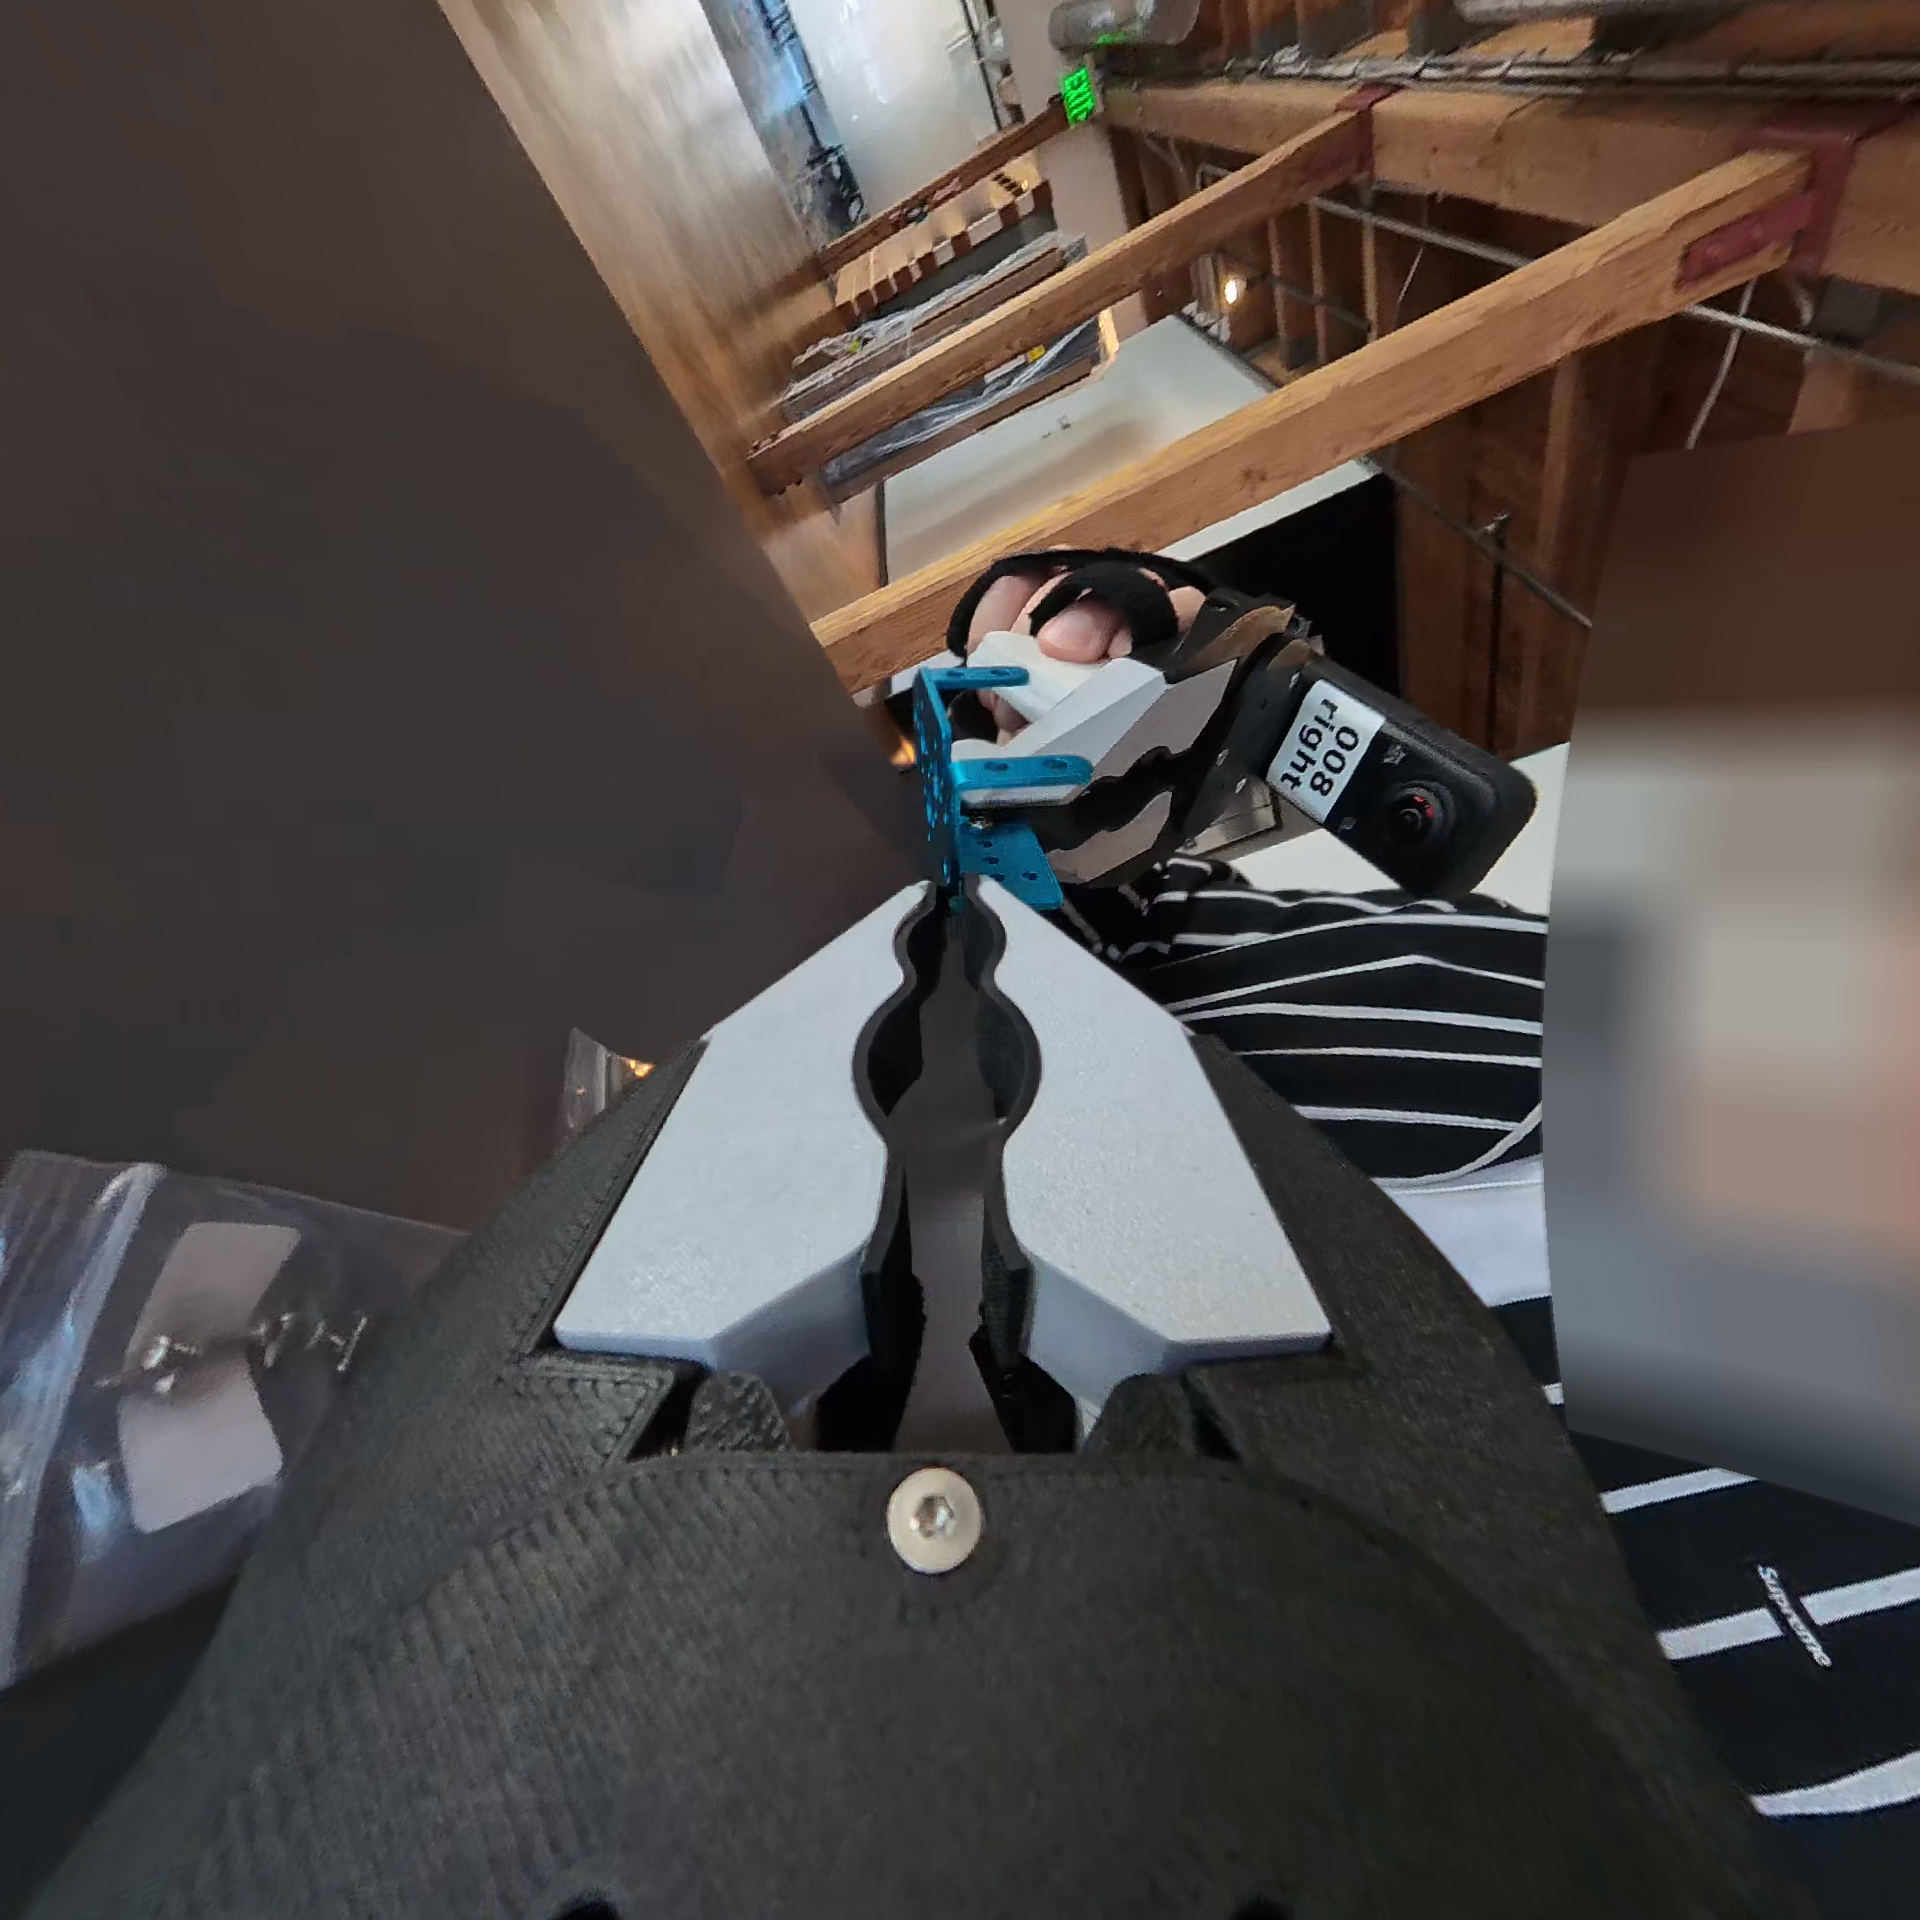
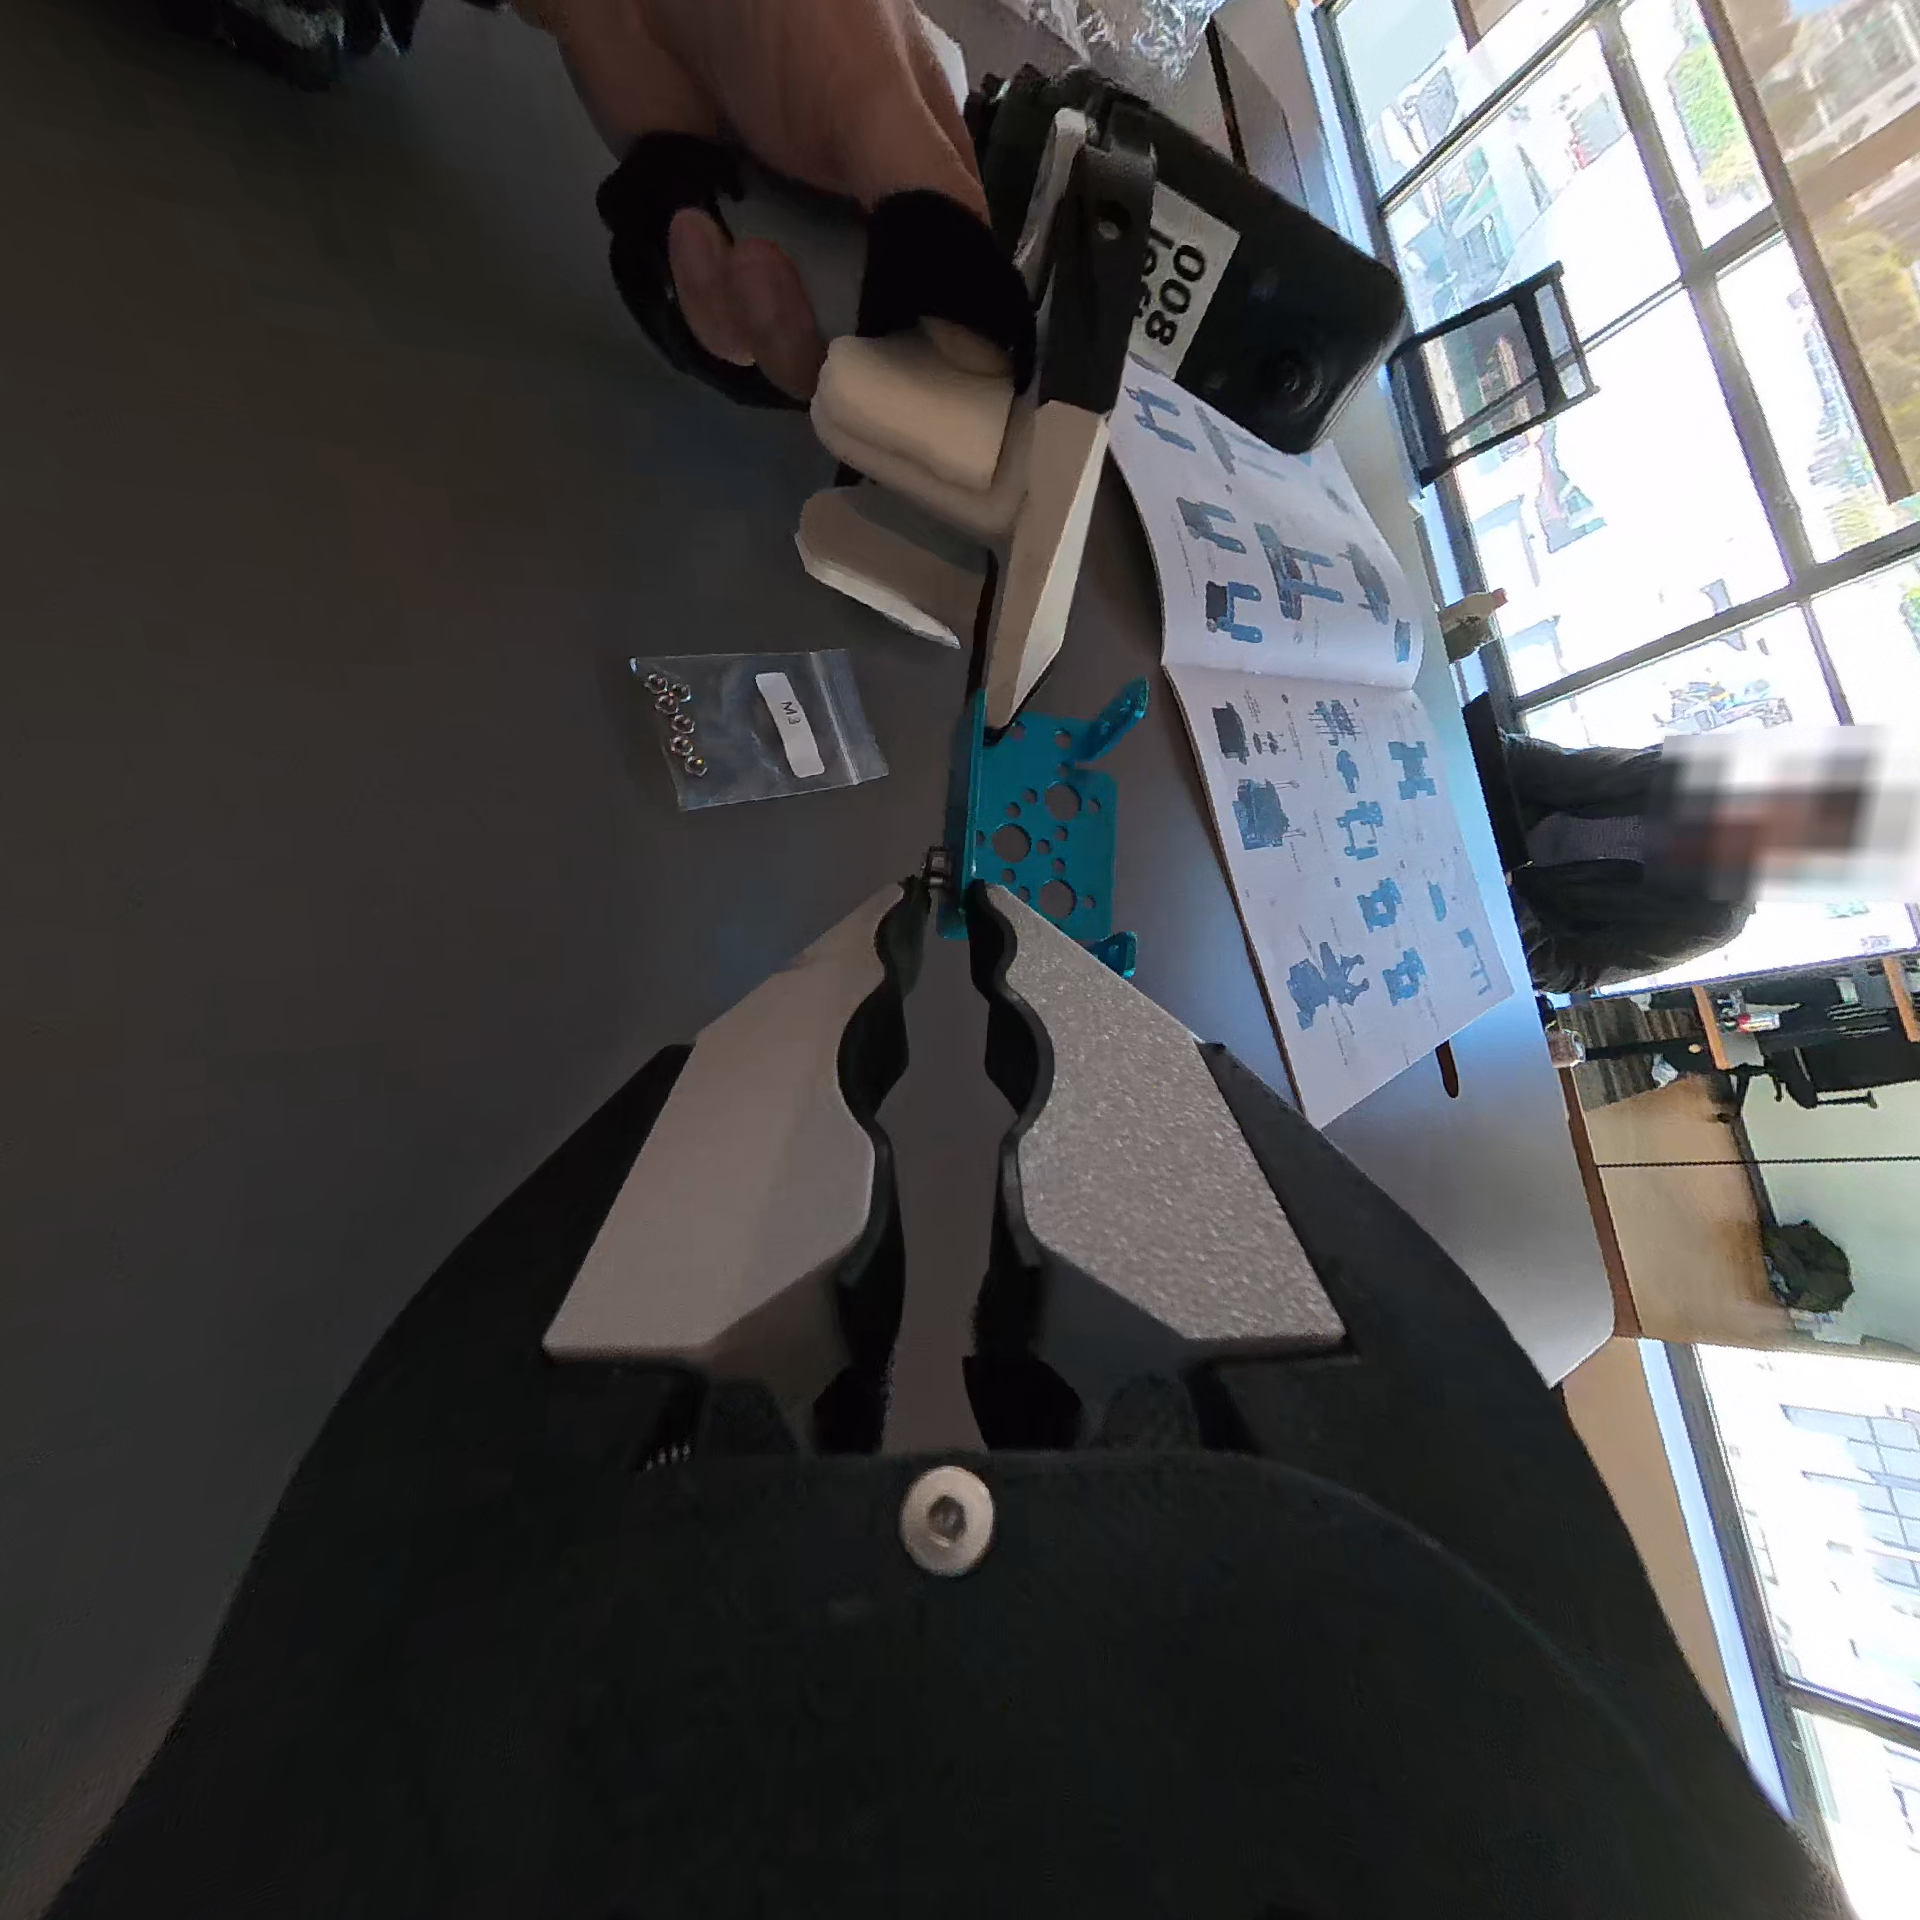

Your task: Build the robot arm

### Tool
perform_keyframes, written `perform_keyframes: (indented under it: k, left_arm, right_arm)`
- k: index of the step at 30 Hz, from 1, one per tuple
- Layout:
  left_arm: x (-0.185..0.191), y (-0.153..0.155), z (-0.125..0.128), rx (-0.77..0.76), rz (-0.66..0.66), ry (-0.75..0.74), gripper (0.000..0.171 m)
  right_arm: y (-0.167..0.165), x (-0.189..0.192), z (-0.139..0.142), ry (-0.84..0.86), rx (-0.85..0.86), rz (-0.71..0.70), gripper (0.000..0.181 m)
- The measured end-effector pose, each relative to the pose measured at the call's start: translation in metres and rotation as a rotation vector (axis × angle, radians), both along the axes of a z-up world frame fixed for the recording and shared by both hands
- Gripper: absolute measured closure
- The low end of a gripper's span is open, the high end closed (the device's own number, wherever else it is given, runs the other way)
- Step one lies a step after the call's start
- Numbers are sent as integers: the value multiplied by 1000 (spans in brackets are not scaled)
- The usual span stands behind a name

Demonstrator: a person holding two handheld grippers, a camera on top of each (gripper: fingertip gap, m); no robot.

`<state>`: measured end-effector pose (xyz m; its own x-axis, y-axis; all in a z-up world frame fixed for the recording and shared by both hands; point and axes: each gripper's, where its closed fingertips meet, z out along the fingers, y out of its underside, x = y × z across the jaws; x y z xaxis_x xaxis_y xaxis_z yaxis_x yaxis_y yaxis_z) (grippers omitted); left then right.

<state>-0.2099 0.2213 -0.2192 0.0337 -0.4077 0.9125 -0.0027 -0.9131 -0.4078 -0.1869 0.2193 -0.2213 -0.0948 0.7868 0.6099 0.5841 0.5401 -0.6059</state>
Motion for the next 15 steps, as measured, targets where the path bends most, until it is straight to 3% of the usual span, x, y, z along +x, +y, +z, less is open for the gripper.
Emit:
perform_keyframes:
  k: [15]
  left_arm:
    - [2, 4, 13, 68, 27, -40, 143]
  right_arm:
    - [-6, -3, 23, 76, 77, 43, 175]
